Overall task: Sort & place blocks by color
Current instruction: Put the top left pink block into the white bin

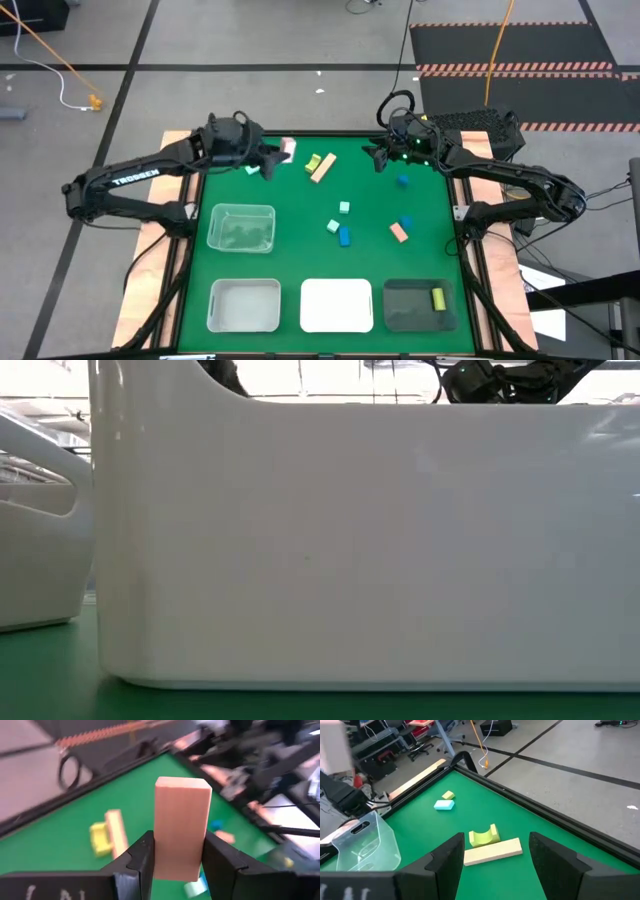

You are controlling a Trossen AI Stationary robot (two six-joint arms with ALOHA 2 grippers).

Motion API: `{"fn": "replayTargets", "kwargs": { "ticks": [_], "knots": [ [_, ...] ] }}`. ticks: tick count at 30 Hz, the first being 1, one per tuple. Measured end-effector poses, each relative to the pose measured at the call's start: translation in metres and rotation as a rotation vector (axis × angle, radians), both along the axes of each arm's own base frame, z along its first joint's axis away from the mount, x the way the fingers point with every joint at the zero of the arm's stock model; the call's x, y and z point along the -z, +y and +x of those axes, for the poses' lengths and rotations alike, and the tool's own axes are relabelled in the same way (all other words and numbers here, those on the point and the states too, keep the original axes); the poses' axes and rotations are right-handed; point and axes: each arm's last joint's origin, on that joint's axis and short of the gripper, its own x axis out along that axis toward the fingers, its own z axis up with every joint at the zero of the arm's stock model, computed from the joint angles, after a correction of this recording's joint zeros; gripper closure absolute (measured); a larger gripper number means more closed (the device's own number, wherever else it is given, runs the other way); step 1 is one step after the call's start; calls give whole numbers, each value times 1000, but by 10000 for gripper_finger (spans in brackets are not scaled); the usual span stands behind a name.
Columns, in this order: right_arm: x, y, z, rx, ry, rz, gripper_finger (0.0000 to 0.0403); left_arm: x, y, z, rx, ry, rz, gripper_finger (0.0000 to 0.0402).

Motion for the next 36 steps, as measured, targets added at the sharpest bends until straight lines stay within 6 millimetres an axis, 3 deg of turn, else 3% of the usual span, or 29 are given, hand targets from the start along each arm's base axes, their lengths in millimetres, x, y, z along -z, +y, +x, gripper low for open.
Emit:
{"fn": "replayTargets", "kwargs": {
  "ticks": [8, 14, 24, 36],
  "knots": [
    [-12, -1, 4, 15, -138, -12, 188, -15, -21, 13, 137, -126, 163, 274],
    [-26, 9, 13, -43, -271, -88, 188, -21, -33, 17, 204, -172, 232, 274],
    [-54, 57, 35, -252, -562, -196, 188, -23, -36, 28, 214, -239, 265, 274],
    [-39, 79, 61, -346, -600, -113, 188, -2, -41, 63, 220, -268, 133, 274]
  ]
}}
